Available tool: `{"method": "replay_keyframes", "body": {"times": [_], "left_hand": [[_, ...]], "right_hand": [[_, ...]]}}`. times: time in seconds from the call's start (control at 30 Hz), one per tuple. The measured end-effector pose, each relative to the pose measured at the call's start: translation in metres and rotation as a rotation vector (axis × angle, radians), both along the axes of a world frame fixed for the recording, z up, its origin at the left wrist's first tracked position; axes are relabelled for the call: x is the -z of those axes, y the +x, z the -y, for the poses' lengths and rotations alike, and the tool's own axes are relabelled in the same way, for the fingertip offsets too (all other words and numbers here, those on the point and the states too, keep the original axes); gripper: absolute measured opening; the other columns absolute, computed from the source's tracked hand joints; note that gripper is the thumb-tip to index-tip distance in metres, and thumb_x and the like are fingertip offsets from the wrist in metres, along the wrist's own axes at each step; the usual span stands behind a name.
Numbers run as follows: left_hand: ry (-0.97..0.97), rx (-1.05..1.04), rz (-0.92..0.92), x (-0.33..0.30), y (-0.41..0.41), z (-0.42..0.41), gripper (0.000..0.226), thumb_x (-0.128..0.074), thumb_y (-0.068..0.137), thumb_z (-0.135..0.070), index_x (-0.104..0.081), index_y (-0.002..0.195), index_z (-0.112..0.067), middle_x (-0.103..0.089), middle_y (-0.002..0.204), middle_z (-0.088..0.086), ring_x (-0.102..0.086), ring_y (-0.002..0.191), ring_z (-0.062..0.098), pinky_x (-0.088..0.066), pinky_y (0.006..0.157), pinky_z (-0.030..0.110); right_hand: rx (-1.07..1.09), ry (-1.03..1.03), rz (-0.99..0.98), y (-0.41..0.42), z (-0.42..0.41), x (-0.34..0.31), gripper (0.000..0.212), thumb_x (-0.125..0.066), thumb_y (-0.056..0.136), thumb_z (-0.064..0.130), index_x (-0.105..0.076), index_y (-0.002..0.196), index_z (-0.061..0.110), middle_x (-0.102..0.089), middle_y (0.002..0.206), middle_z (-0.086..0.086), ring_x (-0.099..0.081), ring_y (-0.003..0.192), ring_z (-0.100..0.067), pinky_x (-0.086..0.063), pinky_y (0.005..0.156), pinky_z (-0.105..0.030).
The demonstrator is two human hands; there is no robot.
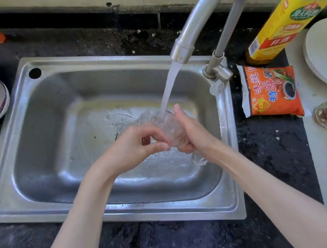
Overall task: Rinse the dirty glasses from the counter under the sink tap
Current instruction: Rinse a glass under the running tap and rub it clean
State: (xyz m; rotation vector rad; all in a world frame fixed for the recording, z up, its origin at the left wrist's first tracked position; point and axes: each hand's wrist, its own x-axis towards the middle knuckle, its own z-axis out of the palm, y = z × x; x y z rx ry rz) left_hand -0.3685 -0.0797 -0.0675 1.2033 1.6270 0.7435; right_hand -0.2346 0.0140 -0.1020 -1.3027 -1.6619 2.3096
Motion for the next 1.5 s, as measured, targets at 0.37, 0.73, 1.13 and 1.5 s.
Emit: {"method": "replay_keyframes", "body": {"times": [0.37,0.73,1.13,1.5], "left_hand": [[0.044,0.038,-0.120,0.000,0.004,-0.006,0.012,-0.072,0.078,-0.009,-0.066,0.076,-0.020,-0.059,0.071,-0.019,-0.054,0.068,0.003,-0.042,0.065,0.015],[-0.055,0.028,-0.046,-0.006,-0.001,-0.007,0.017,-0.073,0.077,-0.012,-0.072,0.080,-0.029,-0.068,0.073,-0.017,-0.056,0.064,0.002,-0.045,0.069,0.021],[-0.049,-0.037,-0.139,-0.003,0.000,-0.006,0.021,-0.076,0.074,-0.016,-0.061,0.066,-0.029,-0.061,0.060,-0.023,-0.051,0.061,0.005,-0.041,0.060,0.014],[-0.017,-0.038,-0.104,-0.008,-0.003,-0.007,0.020,-0.075,0.074,-0.010,-0.060,0.067,-0.022,-0.060,0.058,-0.017,-0.050,0.056,-0.004,-0.036,0.057,0.010]], "right_hand": [[0.014,-0.030,-0.139,0.001,-0.002,-0.003,0.051,-0.024,0.098,0.051,-0.052,0.079,0.014,-0.042,0.046,0.008,-0.028,0.035,-0.002,-0.021,0.036,-0.014],[0.037,0.010,-0.126,-0.005,0.001,0.003,0.051,-0.040,0.085,0.063,-0.054,0.095,0.015,-0.050,0.072,-0.008,-0.043,0.043,-0.009,-0.032,0.044,-0.018],[-0.001,-0.022,-0.152,0.001,0.001,-0.002,0.039,-0.046,0.088,0.052,-0.051,0.100,0.015,-0.052,0.059,0.004,-0.044,0.040,-0.003,-0.030,0.040,-0.016],[0.058,-0.014,-0.095,-0.005,0.002,-0.003,0.047,-0.030,0.097,0.051,-0.051,0.100,0.009,-0.048,0.057,0.009,-0.037,0.038,-0.002,-0.028,0.037,-0.016]]}}
